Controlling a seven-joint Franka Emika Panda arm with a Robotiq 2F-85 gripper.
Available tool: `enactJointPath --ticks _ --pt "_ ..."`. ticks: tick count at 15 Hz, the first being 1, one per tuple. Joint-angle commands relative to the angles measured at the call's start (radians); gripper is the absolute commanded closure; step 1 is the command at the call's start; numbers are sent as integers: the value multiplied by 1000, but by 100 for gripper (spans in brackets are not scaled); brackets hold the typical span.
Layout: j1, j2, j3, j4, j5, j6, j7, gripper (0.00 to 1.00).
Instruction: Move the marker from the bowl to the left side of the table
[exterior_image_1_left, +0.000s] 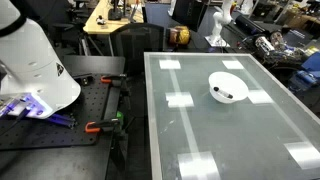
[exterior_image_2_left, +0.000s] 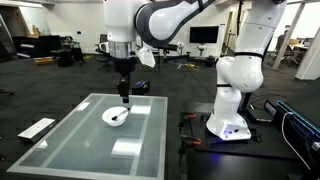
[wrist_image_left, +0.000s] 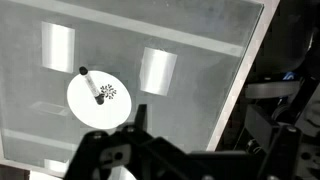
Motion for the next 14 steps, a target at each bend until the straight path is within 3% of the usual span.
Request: enactJointPath --ticks 1,8,14 --pt "15 1 -14 2 -4 -2 3 0" --pt "-3 23 -26 31 -39 -18 27 0" --pt "-36 107 -90 72 -55 -28 -6 0"
